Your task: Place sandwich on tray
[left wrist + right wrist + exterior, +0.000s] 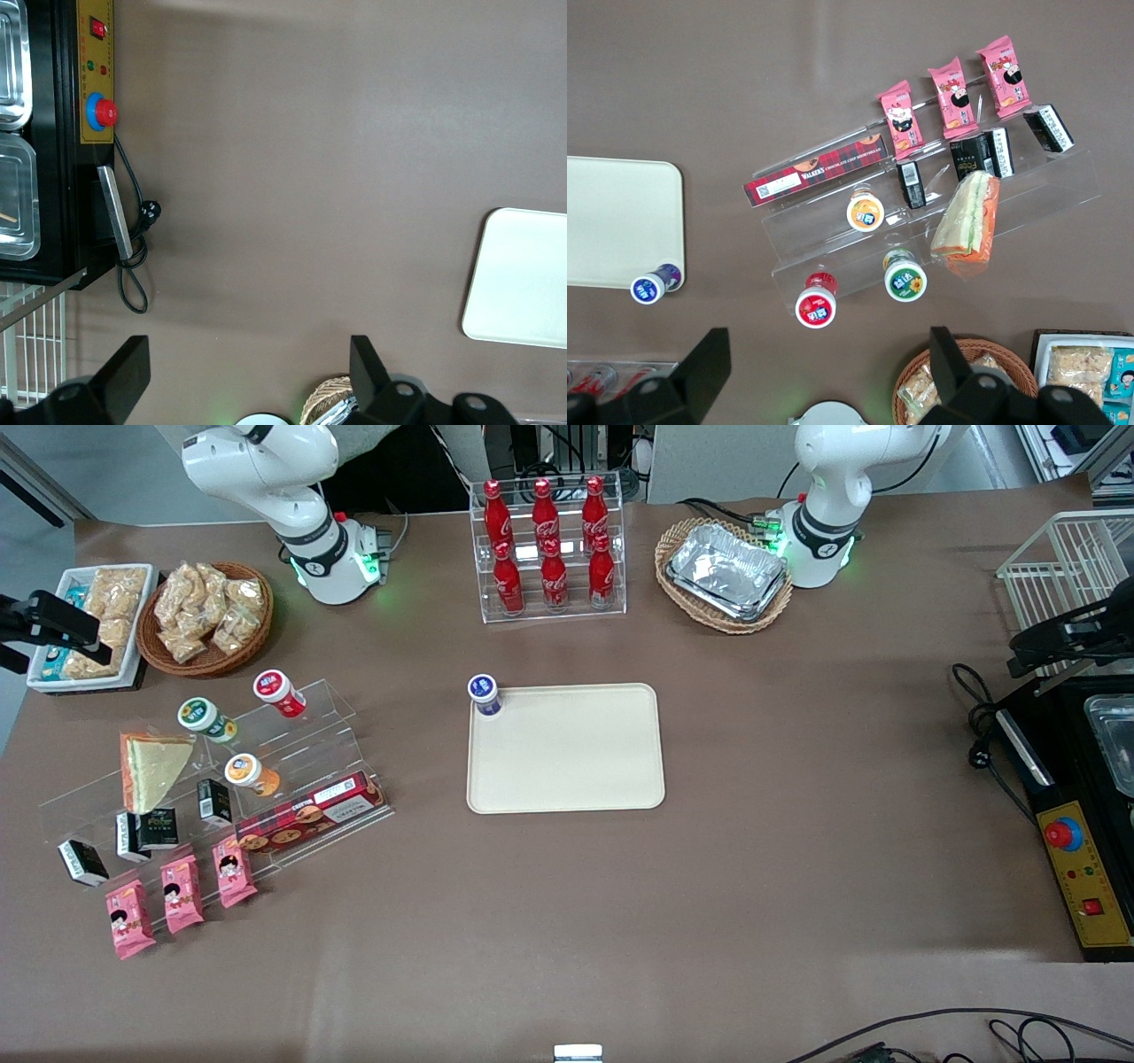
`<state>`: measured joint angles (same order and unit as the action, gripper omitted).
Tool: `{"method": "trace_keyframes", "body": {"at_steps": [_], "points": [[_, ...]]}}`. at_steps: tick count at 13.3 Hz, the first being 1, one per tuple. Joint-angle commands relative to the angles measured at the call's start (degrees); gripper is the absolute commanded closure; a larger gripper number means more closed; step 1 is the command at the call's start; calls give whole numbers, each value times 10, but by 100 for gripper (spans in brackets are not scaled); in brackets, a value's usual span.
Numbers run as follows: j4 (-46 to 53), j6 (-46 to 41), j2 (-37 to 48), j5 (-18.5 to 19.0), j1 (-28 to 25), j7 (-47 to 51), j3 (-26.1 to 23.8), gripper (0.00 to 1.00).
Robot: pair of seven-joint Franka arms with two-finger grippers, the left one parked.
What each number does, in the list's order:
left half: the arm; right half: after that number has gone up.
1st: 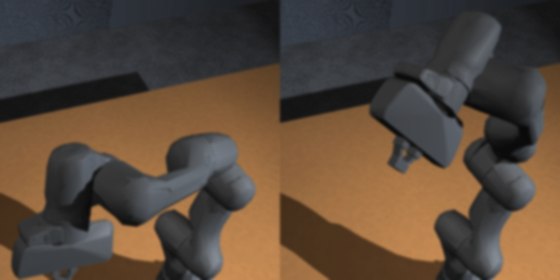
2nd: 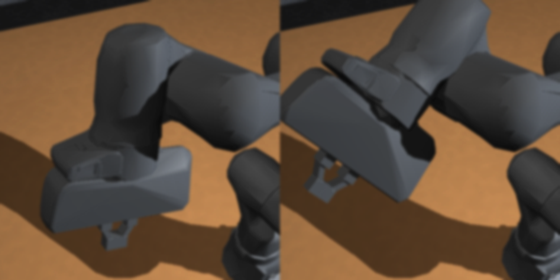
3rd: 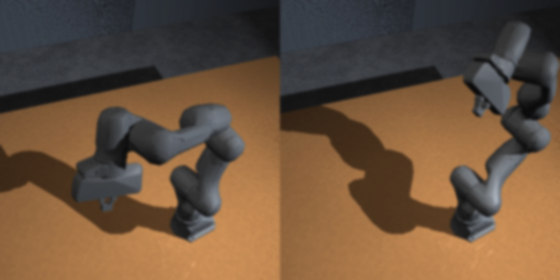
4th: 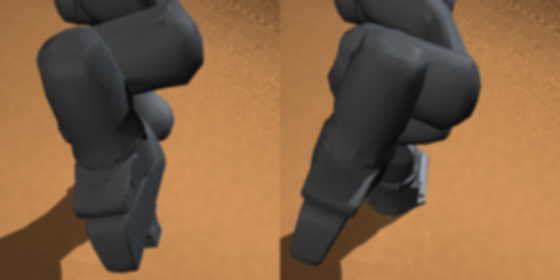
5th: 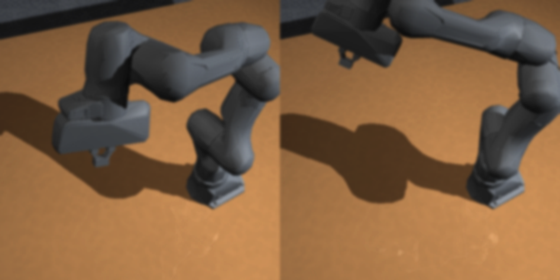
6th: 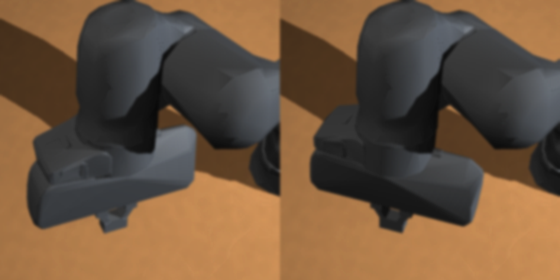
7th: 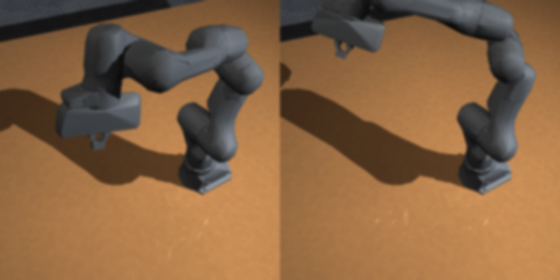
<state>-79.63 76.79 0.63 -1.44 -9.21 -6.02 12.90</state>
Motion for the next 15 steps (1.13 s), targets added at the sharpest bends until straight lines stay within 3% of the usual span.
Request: {"method": "trace_keyframes", "body": {"at_steps": [1, 13, 15], "points": [[-3, -1, 2, -1, 8, 1, -2, 0], [-3, -6, 3, 3, 8, 7, 6, 0], [-3, -6, 2, -1, 8, 7, 26, 0]]}}
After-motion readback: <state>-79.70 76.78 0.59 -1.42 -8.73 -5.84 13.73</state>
